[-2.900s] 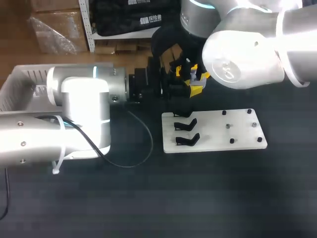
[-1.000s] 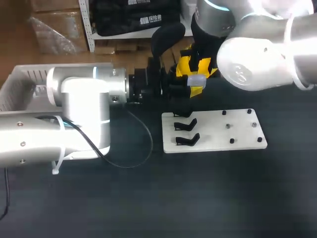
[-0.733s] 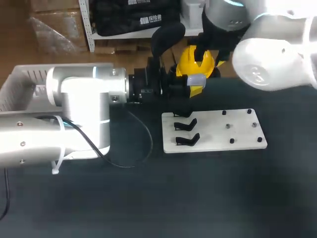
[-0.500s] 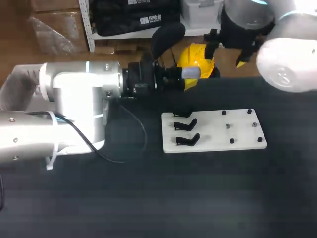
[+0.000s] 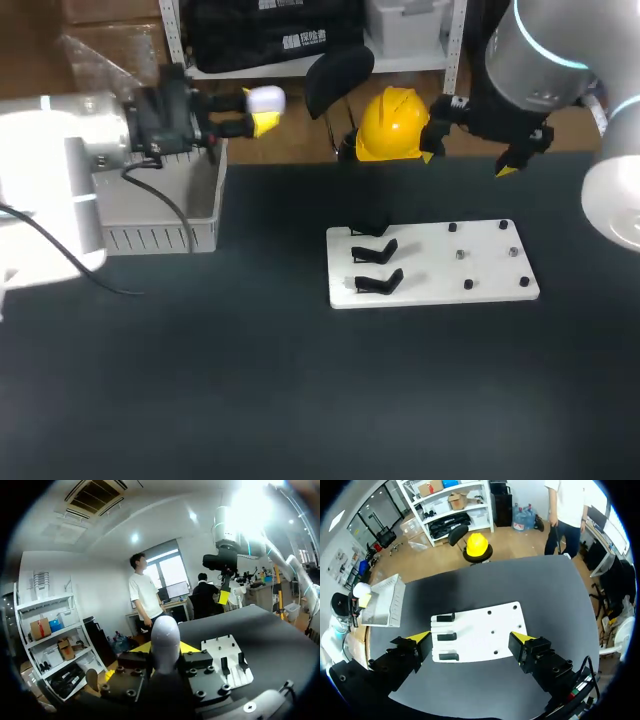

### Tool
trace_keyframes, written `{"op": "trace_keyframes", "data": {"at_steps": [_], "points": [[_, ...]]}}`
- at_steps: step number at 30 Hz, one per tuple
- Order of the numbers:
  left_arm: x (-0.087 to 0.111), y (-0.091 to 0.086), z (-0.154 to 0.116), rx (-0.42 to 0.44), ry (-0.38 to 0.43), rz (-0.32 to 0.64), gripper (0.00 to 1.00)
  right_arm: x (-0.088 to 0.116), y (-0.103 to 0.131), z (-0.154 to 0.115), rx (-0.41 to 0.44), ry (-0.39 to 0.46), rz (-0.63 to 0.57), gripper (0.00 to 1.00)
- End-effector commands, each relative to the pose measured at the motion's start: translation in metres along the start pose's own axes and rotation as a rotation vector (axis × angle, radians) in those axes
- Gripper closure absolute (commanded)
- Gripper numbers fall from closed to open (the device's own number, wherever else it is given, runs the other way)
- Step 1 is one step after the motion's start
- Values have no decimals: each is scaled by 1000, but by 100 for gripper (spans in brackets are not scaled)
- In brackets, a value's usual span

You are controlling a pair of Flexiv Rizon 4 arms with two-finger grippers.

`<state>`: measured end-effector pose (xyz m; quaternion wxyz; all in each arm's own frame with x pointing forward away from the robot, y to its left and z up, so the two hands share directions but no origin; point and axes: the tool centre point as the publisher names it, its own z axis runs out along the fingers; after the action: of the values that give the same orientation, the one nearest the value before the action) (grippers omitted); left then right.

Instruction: Pick up each earbud case from the left stands, insert the matching earbuds, close the lid, and place the case in the box.

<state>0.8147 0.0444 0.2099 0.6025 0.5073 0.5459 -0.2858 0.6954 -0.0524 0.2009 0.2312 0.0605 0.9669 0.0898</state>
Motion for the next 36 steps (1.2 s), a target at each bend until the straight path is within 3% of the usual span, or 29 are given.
{"op": "trace_keyframes", "data": {"at_steps": [1,5,9,15,20,27,35,36], "points": [[3,2,-75,-8,40,-2,100,10,0,-6,3,-147,-12,0],[13,16,-99,-31,85,-11,100,17,2,-4,-10,-141,-18,0],[22,18,-111,-36,117,-10,100,24,4,3,-9,-123,-35,0],[61,18,-131,-78,174,-56,100,26,9,10,-10,-100,-57,0],[98,21,-126,-81,228,-108,100,27,13,10,-17,-98,-68,0],[144,28,-105,-101,232,-126,100,30,24,8,-25,-100,-110,0],[172,31,-93,-115,283,-178,100,26,20,13,-18,-85,-88,0],[173,31,-93,-115,284,-182,86,25,20,13,-19,-84,-85,0]]}}
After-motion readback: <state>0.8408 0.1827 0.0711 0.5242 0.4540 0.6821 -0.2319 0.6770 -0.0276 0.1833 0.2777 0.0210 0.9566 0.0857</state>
